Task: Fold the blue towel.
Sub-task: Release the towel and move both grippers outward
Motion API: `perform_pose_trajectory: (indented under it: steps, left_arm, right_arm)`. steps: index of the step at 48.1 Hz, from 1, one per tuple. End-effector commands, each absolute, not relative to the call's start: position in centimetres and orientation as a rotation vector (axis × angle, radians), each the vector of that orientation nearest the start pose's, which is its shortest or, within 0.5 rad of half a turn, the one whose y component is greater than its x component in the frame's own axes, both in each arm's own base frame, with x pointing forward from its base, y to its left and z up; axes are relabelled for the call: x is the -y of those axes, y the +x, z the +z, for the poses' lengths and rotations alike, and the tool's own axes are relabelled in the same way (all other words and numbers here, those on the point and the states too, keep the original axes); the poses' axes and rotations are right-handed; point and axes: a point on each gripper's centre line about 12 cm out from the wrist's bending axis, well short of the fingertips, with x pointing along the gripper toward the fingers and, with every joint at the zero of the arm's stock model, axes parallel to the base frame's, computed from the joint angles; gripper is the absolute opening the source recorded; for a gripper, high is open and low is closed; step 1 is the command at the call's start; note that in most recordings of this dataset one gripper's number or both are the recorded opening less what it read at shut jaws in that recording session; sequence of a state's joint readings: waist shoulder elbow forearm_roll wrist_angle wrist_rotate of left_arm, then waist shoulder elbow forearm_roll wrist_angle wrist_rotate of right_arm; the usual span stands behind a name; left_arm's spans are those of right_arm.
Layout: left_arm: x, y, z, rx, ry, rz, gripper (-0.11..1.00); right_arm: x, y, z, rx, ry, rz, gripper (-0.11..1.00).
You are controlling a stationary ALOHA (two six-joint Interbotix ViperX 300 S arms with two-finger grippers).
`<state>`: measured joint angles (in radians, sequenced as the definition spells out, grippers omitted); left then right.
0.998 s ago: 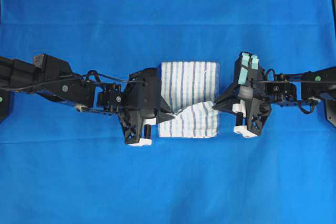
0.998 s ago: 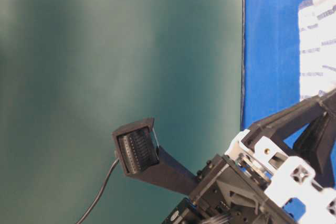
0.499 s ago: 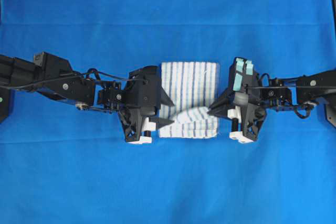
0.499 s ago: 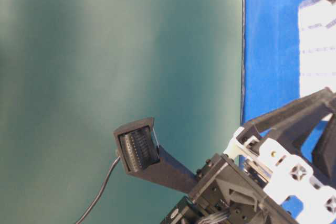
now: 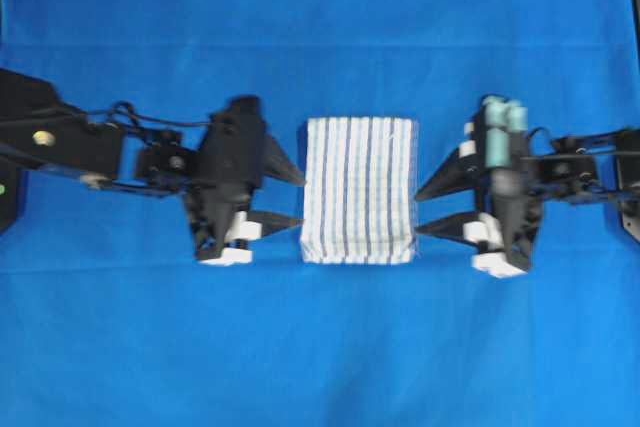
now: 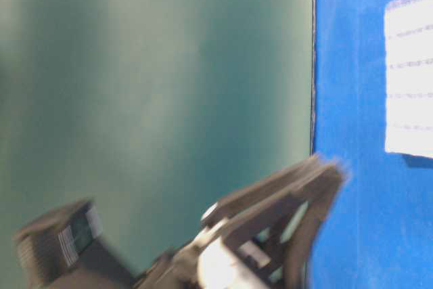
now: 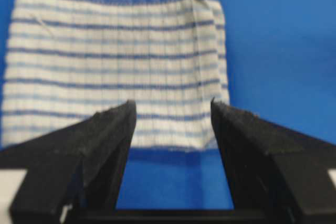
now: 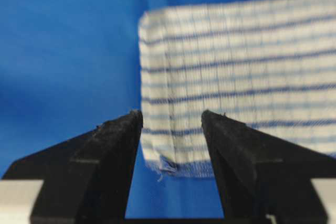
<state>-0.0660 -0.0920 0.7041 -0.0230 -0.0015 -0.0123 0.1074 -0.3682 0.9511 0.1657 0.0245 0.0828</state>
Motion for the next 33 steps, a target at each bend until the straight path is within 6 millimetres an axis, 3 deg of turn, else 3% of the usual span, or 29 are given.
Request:
perform_pose_trajectory:
  steps: [1,11,19,33]
  left_arm:
    - [2.3,36.0,22.0,-0.533,-0.015,-0.053,0.52]
    - [2.0,31.3,25.1,-0.407,-0.019,-0.055,0.52]
    - [1.5,27.1,26.2,-0.306,-0.017,-0.049,0.52]
    - [1.1,20.8,27.1,-0.156,0.029,-0.054,0.52]
  right_arm:
    - [-3.1,28.1,22.0,-0.528,0.198,0.048,0.56]
    - [-2.5,24.1,24.8,-0.383,0.157,0.069,0.56]
    - [-2.0,21.8,26.1,-0.312,0.11,0.072,0.55]
    - [-0.4,18.9,25.5,-0.254,0.075,0.011,0.55]
